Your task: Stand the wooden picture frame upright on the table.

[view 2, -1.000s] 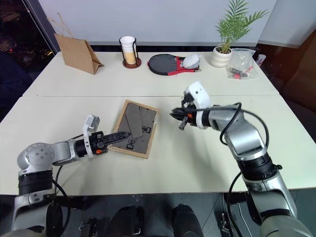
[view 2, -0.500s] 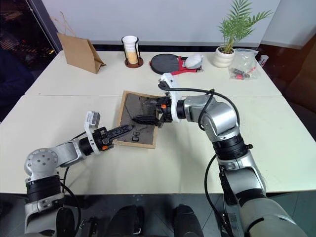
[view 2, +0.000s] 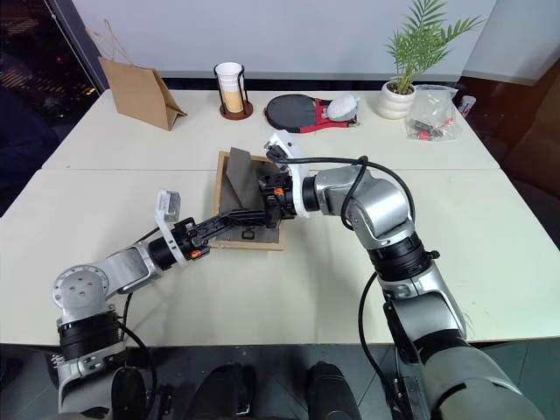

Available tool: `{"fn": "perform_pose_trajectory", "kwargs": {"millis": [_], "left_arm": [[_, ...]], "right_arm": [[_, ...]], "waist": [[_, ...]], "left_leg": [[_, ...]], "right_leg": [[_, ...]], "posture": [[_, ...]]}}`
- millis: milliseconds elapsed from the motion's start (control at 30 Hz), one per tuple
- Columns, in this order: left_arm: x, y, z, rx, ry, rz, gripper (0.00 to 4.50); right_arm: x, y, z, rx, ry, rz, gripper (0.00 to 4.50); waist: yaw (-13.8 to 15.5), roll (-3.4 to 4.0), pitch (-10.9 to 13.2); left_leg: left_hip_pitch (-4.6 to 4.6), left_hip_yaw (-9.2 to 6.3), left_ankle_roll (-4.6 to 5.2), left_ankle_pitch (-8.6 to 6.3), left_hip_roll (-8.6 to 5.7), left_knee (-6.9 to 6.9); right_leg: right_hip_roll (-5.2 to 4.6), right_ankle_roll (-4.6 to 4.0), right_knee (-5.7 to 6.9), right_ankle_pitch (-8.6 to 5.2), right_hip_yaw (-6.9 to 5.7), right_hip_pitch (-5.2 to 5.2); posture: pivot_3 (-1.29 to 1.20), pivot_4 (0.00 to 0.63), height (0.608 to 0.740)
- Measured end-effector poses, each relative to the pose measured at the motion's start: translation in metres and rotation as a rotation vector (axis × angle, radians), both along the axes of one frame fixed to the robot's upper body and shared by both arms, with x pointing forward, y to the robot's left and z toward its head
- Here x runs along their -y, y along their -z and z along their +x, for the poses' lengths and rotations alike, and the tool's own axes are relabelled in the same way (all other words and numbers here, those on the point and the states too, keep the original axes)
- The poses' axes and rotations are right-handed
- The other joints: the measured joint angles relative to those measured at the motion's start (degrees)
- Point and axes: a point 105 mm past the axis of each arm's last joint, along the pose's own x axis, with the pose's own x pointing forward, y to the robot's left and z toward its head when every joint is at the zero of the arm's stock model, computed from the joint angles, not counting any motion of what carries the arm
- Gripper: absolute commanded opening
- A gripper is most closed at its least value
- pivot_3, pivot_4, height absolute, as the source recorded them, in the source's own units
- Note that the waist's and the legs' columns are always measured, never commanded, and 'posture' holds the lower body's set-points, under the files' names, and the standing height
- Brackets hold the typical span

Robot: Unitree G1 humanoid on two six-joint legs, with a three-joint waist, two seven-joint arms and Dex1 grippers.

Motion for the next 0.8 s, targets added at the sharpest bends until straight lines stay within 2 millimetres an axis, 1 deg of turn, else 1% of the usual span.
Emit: {"fn": "perform_pose_trajectory", "kwargs": {"millis": [333,467,533,633,733,800], "left_arm": [[-0.001,-0.009,0.001,0.024,-0.004,-0.010,1.07],[-0.004,-0.010,0.002,0.028,-0.019,0.002,1.07],[-0.005,-0.010,0.002,0.031,-0.015,0.002,1.07],[-0.007,-0.010,-0.001,0.031,-0.008,0.001,1.07],[-0.011,-0.008,-0.002,0.029,-0.008,-0.003,1.07],[-0.016,-0.007,-0.002,0.028,-0.019,0.006,1.07]], "right_arm": [[0.008,-0.015,-0.011,0.060,0.003,-0.011,4.47],[0.016,-0.016,-0.007,0.090,0.034,-0.034,4.47],[0.023,-0.015,-0.003,0.129,0.061,-0.070,4.47],[0.041,-0.015,0.003,0.180,0.112,-0.123,4.47],[0.071,-0.018,0.004,0.253,0.164,-0.209,4.47],[0.092,-0.028,0.007,0.347,0.213,-0.256,4.47]], "waist": [[0.0,0.00,0.0],[0.0,0.00,0.0],[0.0,-0.01,0.0],[0.1,-0.01,0.0],[0.3,-0.04,0.0],[0.2,-0.05,0.0]], "left_leg": [[0.00,0.02,-0.05,0.03,0.00,-0.24],[0.00,0.05,-0.05,0.03,-0.01,-0.22],[0.00,0.06,-0.04,0.03,0.00,-0.23],[-0.01,0.07,-0.04,0.03,-0.01,-0.25],[-0.04,0.07,-0.04,0.03,-0.03,-0.25],[-0.04,0.11,-0.04,0.03,-0.04,-0.24]], "right_leg": [[0.05,-0.01,-0.06,-0.01,0.01,-0.10],[0.06,-0.02,-0.07,-0.01,0.02,-0.09],[0.09,-0.02,-0.09,-0.01,0.02,-0.09],[0.11,-0.01,-0.13,-0.01,0.02,-0.10],[0.15,-0.01,-0.19,-0.01,0.02,-0.10],[0.16,-0.01,-0.20,-0.01,0.01,-0.10]], "posture": [[0.00,0.150,0.740],[0.00,0.150,0.740],[0.00,0.150,0.740],[0.00,0.150,0.740],[0.00,0.150,0.740],[0.00,0.150,0.740]]}}
